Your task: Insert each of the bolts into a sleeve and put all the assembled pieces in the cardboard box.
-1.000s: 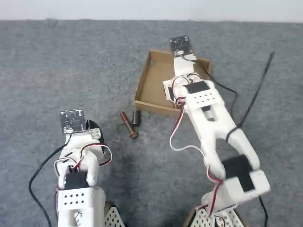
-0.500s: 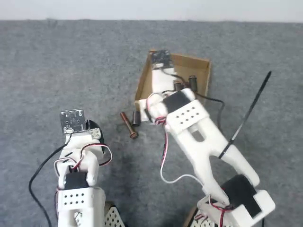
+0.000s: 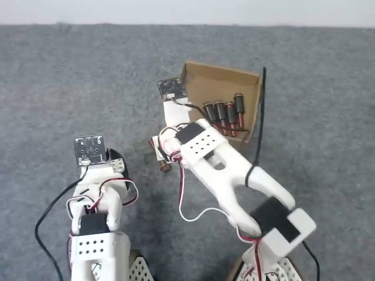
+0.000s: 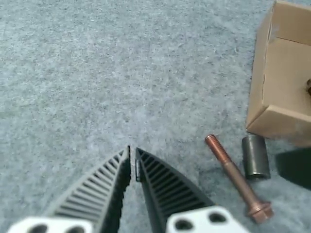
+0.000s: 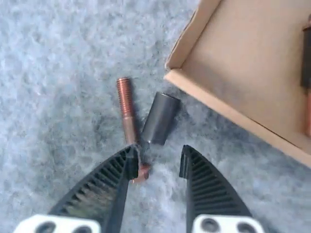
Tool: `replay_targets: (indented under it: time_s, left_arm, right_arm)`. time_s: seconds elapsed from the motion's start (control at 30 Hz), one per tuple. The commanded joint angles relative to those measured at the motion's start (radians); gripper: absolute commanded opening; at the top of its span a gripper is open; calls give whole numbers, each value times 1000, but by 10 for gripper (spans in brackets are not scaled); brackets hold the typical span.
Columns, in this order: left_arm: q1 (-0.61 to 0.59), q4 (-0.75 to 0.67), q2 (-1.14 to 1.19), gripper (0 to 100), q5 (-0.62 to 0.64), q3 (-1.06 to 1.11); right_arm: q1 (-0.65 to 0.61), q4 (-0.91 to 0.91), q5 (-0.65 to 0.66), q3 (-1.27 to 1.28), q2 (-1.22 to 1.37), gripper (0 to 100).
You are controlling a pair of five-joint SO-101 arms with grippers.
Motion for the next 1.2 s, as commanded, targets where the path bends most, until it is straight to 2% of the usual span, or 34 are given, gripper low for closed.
replay_targets:
  time_s: [0.0,0.33,0.67,0.73,0.8,0.9,0.97,1.17]
  left_arm:
    - [-9,-29,-20,11,-11,-13]
    - [-8,-31,-21,11,-11,-13]
    - [-8,-32,-21,11,-11,-13]
    - [-8,-32,-21,11,-11,-13]
    - [-8,-32,-21,11,-11,-13]
    - [-8,-32,-21,11,-11,-13]
    - [-8,-32,-21,11,-11,-13]
    - [-8,-32,-21,11,-9,-13]
  right_arm:
    - [-8,-36,-9,-84,33,125]
    - [-2,-45,-8,-235,292,124]
    - [-1,-50,-5,-273,352,121]
    - [-1,-50,-5,-273,357,84]
    - [-1,-48,-5,-273,354,4]
    - [15,-45,-5,-269,340,28]
    - [22,-41,-5,-265,328,9]
    - [31,150,-5,-258,216,9]
